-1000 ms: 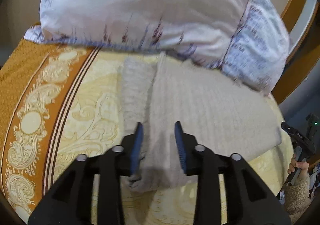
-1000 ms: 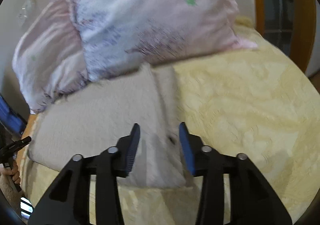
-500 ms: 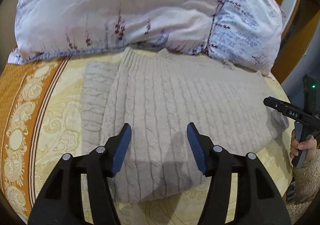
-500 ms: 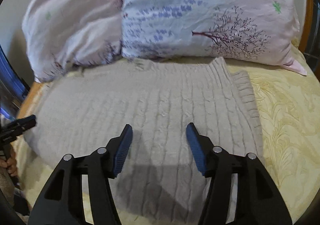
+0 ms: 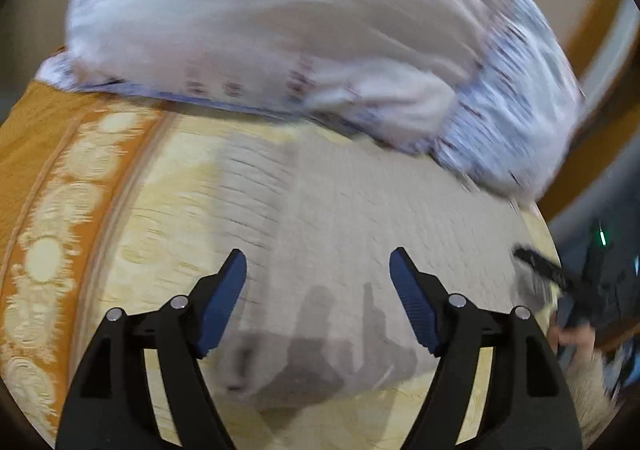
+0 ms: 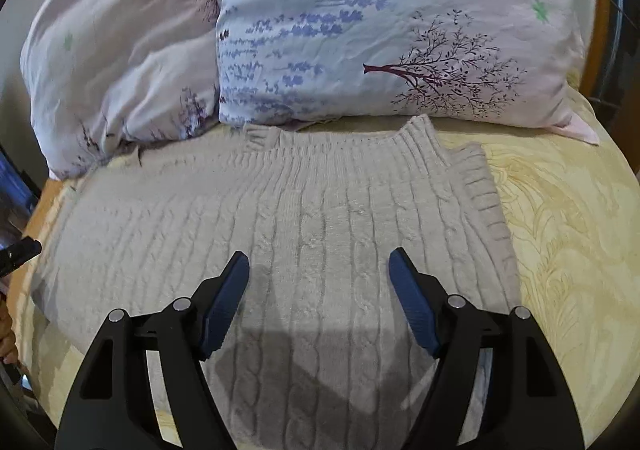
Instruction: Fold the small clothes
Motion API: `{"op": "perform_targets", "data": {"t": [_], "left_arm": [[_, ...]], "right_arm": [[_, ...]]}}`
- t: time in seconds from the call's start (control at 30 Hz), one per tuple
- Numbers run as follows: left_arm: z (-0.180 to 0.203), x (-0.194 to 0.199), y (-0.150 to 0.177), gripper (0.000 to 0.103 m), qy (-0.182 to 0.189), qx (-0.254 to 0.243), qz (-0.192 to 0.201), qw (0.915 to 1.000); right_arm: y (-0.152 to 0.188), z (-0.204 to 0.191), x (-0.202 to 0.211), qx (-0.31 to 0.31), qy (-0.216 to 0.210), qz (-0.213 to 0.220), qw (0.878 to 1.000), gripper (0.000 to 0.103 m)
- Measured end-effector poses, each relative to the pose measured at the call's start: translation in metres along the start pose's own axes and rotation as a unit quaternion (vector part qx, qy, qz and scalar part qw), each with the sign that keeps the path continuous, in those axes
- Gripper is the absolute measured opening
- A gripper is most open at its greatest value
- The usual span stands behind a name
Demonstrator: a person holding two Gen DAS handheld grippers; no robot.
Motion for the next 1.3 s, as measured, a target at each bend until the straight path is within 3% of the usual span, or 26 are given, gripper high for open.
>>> {"op": "perform_targets", "data": {"t": [0.1,0.27,0.87,1.3], "left_arm": [[-0.027,-0.001,-0.007,0.074,0.002,0.053,-0.004,0.9986],[-0.045,-0.018,-0.01,0.074,0.05,0.119,-0.013,0.9915],[-0.039,-0.042,-0.015,0.074,0.055,0.128,-0.015,0.9901],[-0.03,-0.052,-0.016,0.06,0.077,0.158,-0.013,0.9844]], "right_arm": [[0.001,-0.007,0.001,0.012,0.002,-0.001,1.0,0.075],[-0.001,-0.021,0.0,0.035,0.017,0.008,0.999,0.08],[0.001,-0.04,-0.012,0.07,0.053,0.027,0.996,0.087],[0.003,-0.038,-0.01,0.07,0.053,0.03,0.996,0.088]]}}
Point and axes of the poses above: each gripper's, at about its wrist camera, not at the fingertips, and x roughly against the way its jaws point, z to its right, y to its underside, the point moved 8 cm from there along -x, roughly the way its jaws point, and after that the axes turned 15 degrees about y, right-handed, at the moved point
